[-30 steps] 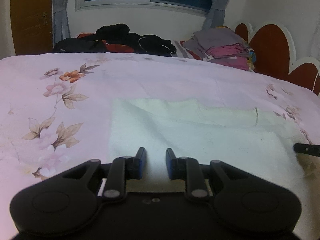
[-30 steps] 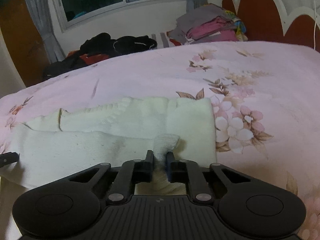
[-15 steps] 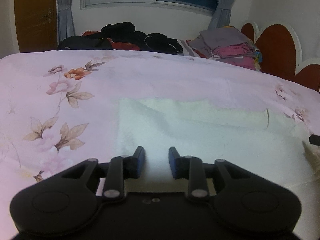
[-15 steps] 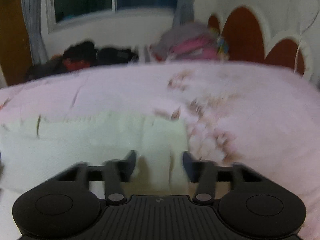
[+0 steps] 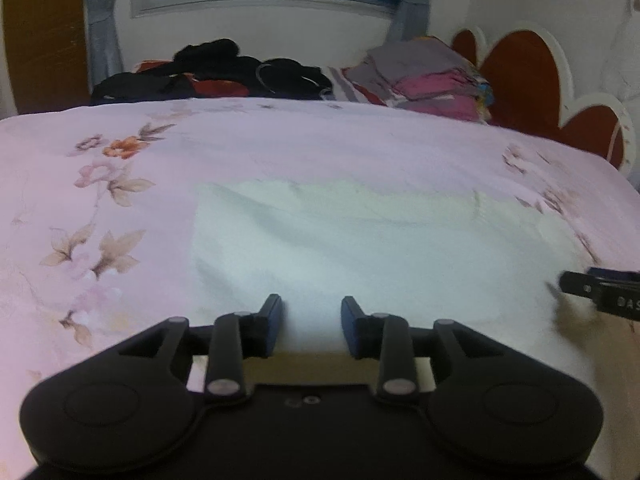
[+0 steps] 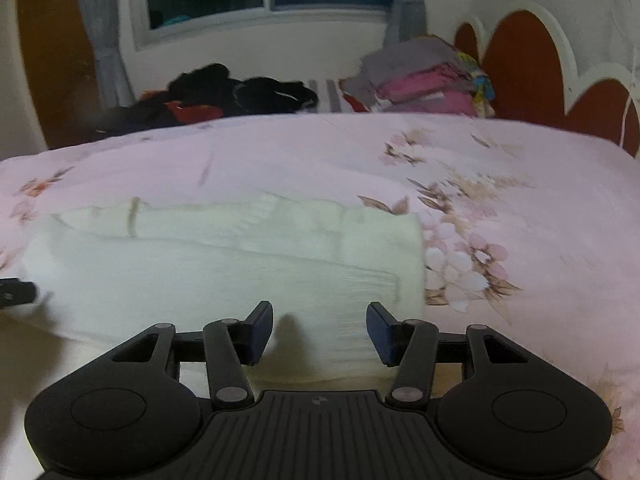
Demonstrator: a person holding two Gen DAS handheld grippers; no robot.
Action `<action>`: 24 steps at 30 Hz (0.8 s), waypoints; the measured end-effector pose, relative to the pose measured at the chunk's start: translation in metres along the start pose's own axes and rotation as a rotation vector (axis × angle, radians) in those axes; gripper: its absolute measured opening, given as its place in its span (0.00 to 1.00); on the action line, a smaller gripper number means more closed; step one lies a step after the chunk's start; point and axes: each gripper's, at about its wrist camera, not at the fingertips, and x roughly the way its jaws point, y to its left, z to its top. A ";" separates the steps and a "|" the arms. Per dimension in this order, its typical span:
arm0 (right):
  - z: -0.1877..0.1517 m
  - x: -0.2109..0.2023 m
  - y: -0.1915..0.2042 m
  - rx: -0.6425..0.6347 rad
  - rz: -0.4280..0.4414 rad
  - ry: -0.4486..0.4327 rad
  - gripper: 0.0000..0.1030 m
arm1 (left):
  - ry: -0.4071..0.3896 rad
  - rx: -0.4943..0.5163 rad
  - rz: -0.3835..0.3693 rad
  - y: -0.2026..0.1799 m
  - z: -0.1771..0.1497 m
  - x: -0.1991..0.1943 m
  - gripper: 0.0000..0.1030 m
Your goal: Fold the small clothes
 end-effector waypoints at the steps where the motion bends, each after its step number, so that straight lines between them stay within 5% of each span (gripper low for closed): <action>1: -0.002 -0.003 0.004 0.000 0.016 0.004 0.51 | 0.007 0.001 -0.008 -0.003 -0.002 -0.002 0.32; 12: -0.042 -0.037 0.048 -0.076 0.171 0.059 0.51 | 0.066 0.044 -0.054 -0.039 -0.035 -0.021 0.33; 15: -0.054 -0.037 0.054 -0.122 0.174 0.095 0.26 | 0.093 0.067 -0.038 -0.046 -0.046 -0.018 0.34; 24: -0.077 -0.054 0.019 -0.121 0.123 0.110 0.26 | 0.093 0.069 0.032 -0.053 -0.056 -0.028 0.34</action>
